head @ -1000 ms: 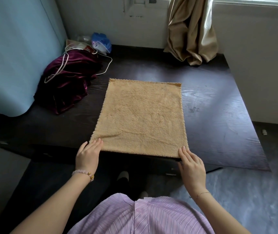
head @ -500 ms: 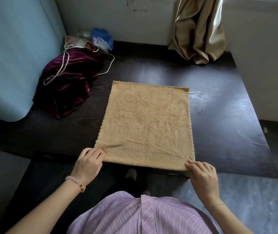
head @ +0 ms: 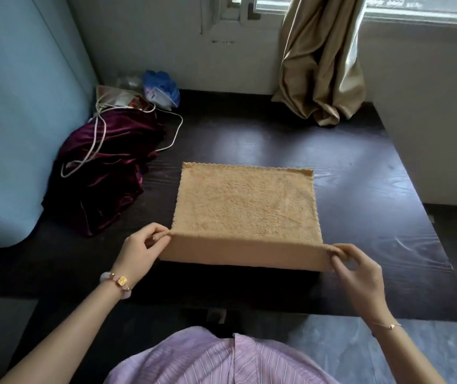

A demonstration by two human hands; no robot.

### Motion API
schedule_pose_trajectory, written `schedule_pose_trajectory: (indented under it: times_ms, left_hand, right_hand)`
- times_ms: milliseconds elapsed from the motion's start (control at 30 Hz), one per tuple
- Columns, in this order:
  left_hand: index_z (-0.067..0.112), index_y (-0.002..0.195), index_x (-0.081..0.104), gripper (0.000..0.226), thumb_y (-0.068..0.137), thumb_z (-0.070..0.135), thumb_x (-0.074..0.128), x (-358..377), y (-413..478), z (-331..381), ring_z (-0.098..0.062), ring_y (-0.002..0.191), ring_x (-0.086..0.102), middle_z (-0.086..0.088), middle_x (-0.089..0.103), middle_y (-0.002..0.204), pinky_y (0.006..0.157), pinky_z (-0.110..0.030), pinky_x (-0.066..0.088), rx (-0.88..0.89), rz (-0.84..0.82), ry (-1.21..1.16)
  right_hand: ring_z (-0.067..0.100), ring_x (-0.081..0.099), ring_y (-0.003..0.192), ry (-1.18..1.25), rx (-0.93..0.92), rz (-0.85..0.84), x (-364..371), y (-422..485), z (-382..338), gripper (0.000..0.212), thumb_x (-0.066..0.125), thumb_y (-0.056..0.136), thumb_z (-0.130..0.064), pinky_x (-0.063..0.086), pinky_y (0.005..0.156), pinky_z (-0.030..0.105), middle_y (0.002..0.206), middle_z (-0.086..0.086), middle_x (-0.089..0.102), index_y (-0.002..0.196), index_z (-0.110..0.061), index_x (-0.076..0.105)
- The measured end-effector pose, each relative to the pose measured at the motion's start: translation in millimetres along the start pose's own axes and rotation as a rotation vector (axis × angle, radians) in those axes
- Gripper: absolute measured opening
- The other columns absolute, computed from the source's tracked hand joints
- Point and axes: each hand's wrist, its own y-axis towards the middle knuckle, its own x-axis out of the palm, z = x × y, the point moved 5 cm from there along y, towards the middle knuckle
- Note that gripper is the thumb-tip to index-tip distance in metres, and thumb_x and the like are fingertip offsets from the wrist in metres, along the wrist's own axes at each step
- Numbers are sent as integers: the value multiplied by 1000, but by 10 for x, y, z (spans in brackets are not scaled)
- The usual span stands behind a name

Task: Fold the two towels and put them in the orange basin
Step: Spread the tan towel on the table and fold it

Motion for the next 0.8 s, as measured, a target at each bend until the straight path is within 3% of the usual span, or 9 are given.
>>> schedule_pose_trajectory:
  times_ms: [100, 233, 467, 567, 667, 800]
  left_hand:
    - [17, 81, 66, 9, 88, 14, 62, -16, 267, 57, 8, 68, 56, 7, 64, 74, 63, -4, 41, -43, 16, -131]
    - [21, 80, 66, 10, 88, 18, 62, -21, 558, 147, 10, 71, 58, 10, 66, 79, 67, -6, 44, -63, 49, -228]
    - [17, 81, 67, 9, 87, 23, 63, 41, 1053, 183, -9, 74, 56, 0, 65, 78, 69, -20, 44, -67, 14, -282]
    - [14, 83, 67, 11, 88, 23, 63, 77, 1233, 238, -11, 76, 55, -5, 64, 83, 70, -23, 43, -62, 4, -282]
    - [12, 83, 66, 14, 88, 24, 62, 117, 1406, 255, -12, 79, 56, -6, 65, 85, 74, -26, 45, -85, -5, -286]
    - [10, 82, 65, 17, 90, 24, 59, 150, 1635, 243, -16, 78, 55, -10, 63, 83, 74, -32, 46, -121, -4, -293]
  right_hand:
    - [2, 63, 81, 118, 69, -3, 27, 233, -66, 26, 64, 83, -3, 47, 77, 18, 88, -18, 70, 83, -28, 69]
    - [-4, 60, 73, 201, 99, 43, 38, 481, -219, 22, 64, 86, -7, 45, 67, 7, 79, -16, 70, 80, -28, 68]
    - [1, 56, 68, 176, 186, 79, 162, 864, -214, 9, 64, 88, -18, 41, 63, 14, 77, 1, 69, 81, -13, 69]
    - [7, 57, 73, 166, 217, 80, 232, 1035, -194, 11, 64, 88, -19, 42, 67, 16, 79, 1, 69, 81, -12, 69]
    - [13, 60, 80, 167, 258, 73, 288, 1189, -188, 11, 64, 88, -21, 45, 76, 27, 82, 1, 70, 84, -12, 70]
    - [10, 62, 85, 176, 279, 72, 341, 1431, -234, 10, 65, 87, -22, 46, 82, 26, 87, -3, 71, 89, -15, 72]
